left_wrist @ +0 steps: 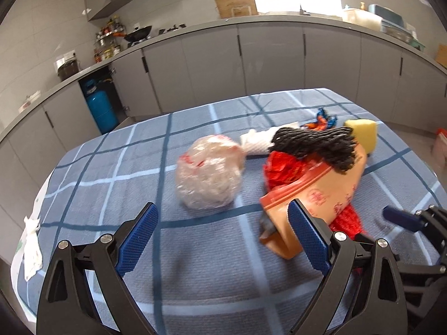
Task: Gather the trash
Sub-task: 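Grasp the red mesh net with the right gripper while the left grasps the paper bag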
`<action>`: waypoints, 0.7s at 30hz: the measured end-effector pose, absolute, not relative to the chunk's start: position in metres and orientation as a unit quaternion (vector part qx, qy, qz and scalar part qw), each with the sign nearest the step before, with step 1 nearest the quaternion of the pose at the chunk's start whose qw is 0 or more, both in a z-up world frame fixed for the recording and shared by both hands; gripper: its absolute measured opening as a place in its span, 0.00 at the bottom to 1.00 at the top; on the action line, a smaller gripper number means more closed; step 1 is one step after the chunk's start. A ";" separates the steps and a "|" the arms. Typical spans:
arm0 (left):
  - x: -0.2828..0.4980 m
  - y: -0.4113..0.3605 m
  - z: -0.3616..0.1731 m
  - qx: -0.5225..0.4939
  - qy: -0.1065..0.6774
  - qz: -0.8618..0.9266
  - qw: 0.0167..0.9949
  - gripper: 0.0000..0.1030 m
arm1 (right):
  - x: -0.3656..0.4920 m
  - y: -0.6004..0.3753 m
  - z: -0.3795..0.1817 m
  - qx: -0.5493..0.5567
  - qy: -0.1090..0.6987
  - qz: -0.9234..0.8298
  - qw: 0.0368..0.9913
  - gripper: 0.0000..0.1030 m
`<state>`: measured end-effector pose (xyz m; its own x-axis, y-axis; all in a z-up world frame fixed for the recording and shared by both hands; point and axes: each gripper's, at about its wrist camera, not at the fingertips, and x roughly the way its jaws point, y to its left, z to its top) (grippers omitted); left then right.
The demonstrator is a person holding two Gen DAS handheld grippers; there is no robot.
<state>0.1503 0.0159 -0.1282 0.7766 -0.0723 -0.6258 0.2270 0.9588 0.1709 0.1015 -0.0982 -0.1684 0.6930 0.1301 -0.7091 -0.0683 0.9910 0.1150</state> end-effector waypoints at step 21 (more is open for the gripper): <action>0.148 -0.050 -0.158 0.174 0.360 -0.180 0.899 0.90 | 0.071 -0.171 -0.168 0.083 0.386 -0.022 0.919 0.20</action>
